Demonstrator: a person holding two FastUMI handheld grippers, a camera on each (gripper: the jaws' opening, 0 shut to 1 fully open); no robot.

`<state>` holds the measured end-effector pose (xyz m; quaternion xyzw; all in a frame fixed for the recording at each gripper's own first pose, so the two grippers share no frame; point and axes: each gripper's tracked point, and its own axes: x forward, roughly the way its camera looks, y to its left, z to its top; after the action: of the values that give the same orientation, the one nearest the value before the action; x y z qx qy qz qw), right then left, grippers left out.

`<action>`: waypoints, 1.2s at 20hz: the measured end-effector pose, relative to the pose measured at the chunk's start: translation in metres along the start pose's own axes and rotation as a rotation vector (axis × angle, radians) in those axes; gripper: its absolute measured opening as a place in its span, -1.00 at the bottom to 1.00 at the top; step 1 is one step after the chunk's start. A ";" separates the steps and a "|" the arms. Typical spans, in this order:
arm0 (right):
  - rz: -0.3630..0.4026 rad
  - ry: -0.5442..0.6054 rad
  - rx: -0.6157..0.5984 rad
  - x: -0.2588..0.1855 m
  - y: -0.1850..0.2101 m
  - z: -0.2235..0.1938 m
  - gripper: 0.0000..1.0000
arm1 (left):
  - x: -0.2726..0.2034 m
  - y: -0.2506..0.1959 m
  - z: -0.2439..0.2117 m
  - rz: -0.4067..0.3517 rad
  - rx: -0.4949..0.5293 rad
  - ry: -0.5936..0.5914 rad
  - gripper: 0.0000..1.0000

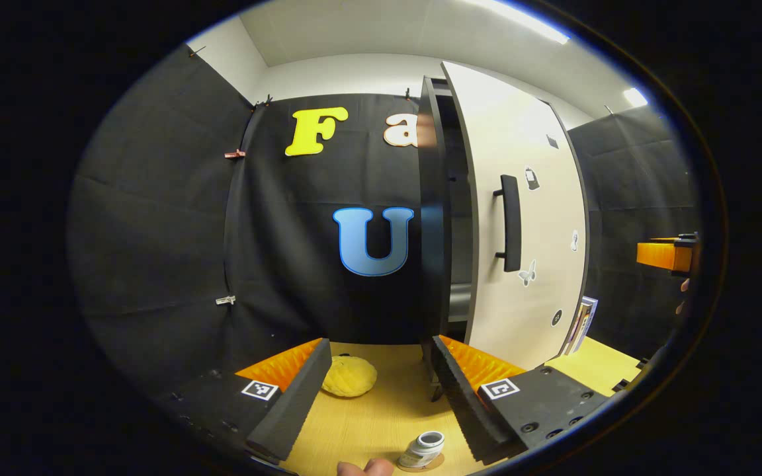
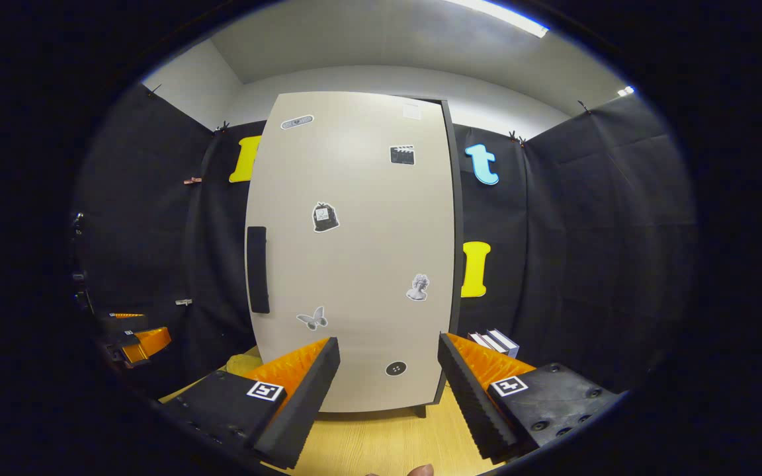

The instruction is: Open the cabinet door with the right hand, grasp the bottle in the cabinet with the left hand and place it on the coaster, then close the cabinet door with the right hand.

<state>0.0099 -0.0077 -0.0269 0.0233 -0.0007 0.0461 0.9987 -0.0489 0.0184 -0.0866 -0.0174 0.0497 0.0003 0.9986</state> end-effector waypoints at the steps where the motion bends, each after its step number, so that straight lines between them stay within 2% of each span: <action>1: 0.001 -0.005 -0.007 0.001 -0.002 0.000 0.94 | 0.000 -0.001 -0.001 0.003 0.001 0.000 0.91; 8: -0.002 -0.009 -0.023 -0.002 -0.010 0.000 0.93 | -0.001 -0.019 0.000 -0.004 0.000 -0.001 0.90; 23: -0.022 -0.002 -0.016 -0.008 -0.018 -0.004 0.94 | -0.006 -0.022 0.002 -0.009 0.007 -0.002 0.91; 24: -0.023 -0.003 -0.016 -0.008 -0.018 -0.003 0.84 | -0.006 -0.023 0.003 -0.008 0.007 -0.003 0.91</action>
<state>0.0034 -0.0265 -0.0311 0.0153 -0.0023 0.0348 0.9993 -0.0545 -0.0041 -0.0825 -0.0140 0.0482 -0.0038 0.9987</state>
